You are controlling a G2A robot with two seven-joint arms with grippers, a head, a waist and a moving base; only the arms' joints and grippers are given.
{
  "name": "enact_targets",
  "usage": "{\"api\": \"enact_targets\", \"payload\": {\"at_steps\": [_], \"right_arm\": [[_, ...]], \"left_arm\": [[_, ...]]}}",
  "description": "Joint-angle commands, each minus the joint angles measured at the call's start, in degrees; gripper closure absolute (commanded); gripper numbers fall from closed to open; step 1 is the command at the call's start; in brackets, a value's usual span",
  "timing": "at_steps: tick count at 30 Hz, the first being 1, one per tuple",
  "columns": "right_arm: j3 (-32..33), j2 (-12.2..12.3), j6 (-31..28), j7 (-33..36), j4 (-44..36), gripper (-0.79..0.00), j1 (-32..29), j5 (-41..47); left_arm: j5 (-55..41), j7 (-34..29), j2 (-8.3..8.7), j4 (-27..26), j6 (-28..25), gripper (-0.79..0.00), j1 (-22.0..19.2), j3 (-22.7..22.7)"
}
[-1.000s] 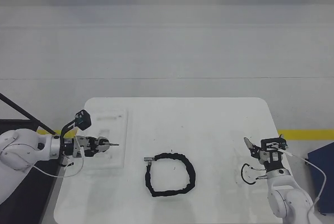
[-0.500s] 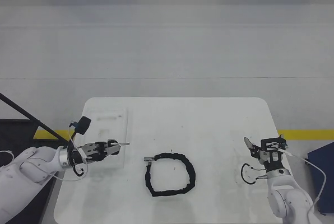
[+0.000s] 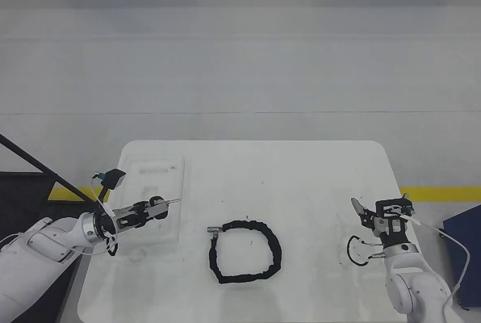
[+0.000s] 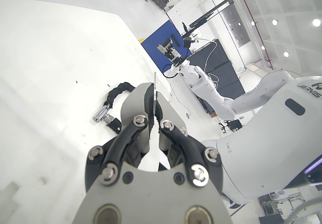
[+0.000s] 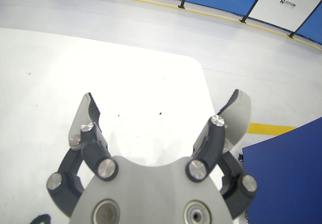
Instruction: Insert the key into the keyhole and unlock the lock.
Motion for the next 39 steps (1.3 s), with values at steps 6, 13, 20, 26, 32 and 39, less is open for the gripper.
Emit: {"api": "enact_targets", "payload": {"at_steps": [6, 13, 20, 26, 32, 39], "right_arm": [[2.48, 0.49, -0.45, 3.54, -1.67, -0.785, 2.51, -7.23], [-4.0, 0.95, -10.5, 15.39, -7.82, -0.785, 8.38, -20.44], [-18.45, 0.38, -20.95, 24.28, -9.67, -0.785, 17.6, -33.77], [-30.59, -1.01, -25.06, 26.19, -6.74, -0.785, 23.22, -40.37], [-40.69, -3.09, -26.69, 29.03, -2.83, -0.785, 27.47, -41.82], [-45.14, -5.54, -29.3, 35.23, 2.22, -0.785, 31.6, -32.93]], "left_arm": [[-0.01, -0.01, 0.0, 0.0, 0.0, 0.0, 0.0, 0.0], [-0.01, -0.01, 0.0, 0.0, 0.0, 0.0, 0.0, 0.0], [-0.01, -0.01, 0.0, 0.0, 0.0, 0.0, 0.0, 0.0], [-0.01, -0.01, 0.0, 0.0, 0.0, 0.0, 0.0, 0.0], [-0.01, -0.01, 0.0, 0.0, 0.0, 0.0, 0.0, 0.0], [-0.01, -0.01, 0.0, 0.0, 0.0, 0.0, 0.0, 0.0]]}}
